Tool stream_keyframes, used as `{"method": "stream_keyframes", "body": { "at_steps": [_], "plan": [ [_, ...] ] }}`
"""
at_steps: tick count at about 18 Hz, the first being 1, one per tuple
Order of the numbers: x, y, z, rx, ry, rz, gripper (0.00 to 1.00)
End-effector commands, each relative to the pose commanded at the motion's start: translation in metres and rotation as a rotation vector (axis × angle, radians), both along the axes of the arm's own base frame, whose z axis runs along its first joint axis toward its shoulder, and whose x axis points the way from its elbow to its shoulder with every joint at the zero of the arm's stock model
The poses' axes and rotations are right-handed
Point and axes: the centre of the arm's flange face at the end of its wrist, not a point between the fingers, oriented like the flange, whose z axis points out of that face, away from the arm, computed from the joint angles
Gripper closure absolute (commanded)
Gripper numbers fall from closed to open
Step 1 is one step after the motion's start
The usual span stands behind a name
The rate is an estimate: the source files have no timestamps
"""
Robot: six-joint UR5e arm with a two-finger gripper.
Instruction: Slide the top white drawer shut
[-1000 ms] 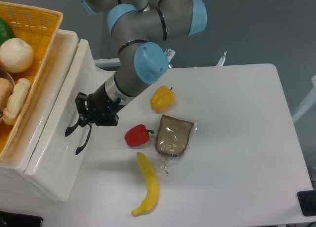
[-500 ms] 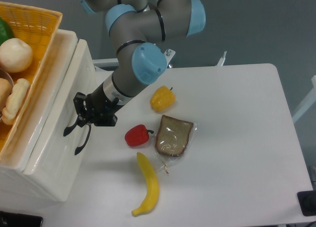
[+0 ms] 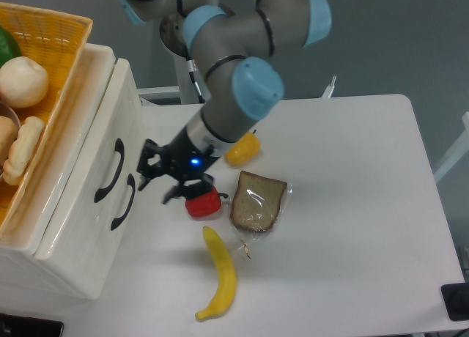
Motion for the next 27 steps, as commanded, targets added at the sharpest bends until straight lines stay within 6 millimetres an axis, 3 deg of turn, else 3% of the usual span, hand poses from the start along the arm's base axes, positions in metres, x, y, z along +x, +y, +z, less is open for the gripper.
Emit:
{"method": "stream_keyframes", "body": {
  "at_steps": [4,6,10,14,21,27],
  "plan": [
    [-0.055,-0.03,-0.004,0.01,0.055,0.088,0.0],
    [-0.078,-0.053,-0.009,-0.095,0.162,0.115,0.0],
    [-0.127,-0.098,-0.036,-0.212,0.275,0.05,0.0],
    [-0.165,-0.13,-0.053,-0.285,0.356,-0.058,0.0],
    [-0.217,-0.185,-0.082,-0.398,0.463,-0.373,0.0],
    [-0.223,-0.186,-0.07,-0.385,0.499,-0.421,0.0]
  ]
}}
